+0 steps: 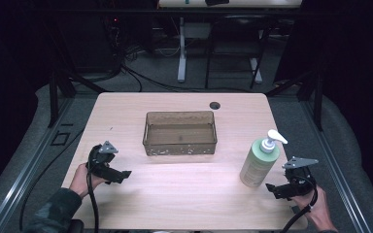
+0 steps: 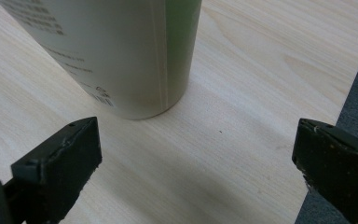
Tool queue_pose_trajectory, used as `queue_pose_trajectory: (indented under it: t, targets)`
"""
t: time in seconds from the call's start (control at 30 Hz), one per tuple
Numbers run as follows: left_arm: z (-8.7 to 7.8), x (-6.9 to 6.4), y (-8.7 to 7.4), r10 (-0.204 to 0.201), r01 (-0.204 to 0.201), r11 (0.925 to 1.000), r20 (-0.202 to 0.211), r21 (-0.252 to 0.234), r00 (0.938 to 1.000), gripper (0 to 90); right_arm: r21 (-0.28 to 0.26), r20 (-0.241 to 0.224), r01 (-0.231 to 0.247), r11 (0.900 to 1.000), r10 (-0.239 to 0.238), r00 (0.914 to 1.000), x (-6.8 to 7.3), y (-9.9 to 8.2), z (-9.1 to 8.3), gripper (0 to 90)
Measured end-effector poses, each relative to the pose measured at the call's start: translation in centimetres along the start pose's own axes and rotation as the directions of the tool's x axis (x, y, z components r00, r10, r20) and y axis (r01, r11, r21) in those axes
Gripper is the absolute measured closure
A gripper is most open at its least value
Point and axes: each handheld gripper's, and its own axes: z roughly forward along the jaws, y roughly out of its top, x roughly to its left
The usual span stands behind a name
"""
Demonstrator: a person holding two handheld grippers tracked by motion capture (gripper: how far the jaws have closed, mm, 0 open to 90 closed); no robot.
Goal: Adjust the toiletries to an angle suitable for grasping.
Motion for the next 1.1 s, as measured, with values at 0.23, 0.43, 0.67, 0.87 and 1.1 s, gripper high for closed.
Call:
queue_pose_trajectory:
  t: [0.23,0.43,0.67,0.87,1.1]
  targets:
    - [-0.2,0.4,0.2,0.011,-0.011,0.9998,0.023,-0.015,0.9997,0.1,-0.021,-0.015,0.013,0.9997,-0.013,0.9998,0.5,0.4,-0.2,0.0]
    - [-0.3,0.5,0.2,-0.004,0.005,0.9997,0.009,-0.025,1.0000,0.1,-0.058,-0.041,0.018,0.9982,-0.020,0.9990,0.9,1.1,-0.6,0.0]
    - [-0.3,0.8,0.2,-0.023,0.023,0.9996,0.009,-0.016,0.9997,0.1,-0.117,-0.038,0.013,0.9930,-0.017,0.9991,1.2,2.0,-1.0,0.0]
    - [-0.2,0.5,0.3,-0.018,0.018,0.9997,0.009,-0.017,0.9998,0.1,-0.171,-0.050,0.009,0.9853,-0.018,0.9986,1.5,2.8,-1.3,0.0]
    - [-0.1,0.5,0.3,-0.018,0.018,0.9998,0.016,-0.010,0.9997,0.1,-0.231,-0.066,0.013,0.9730,-0.029,0.9974,2.1,3.9,-1.7,0.0]
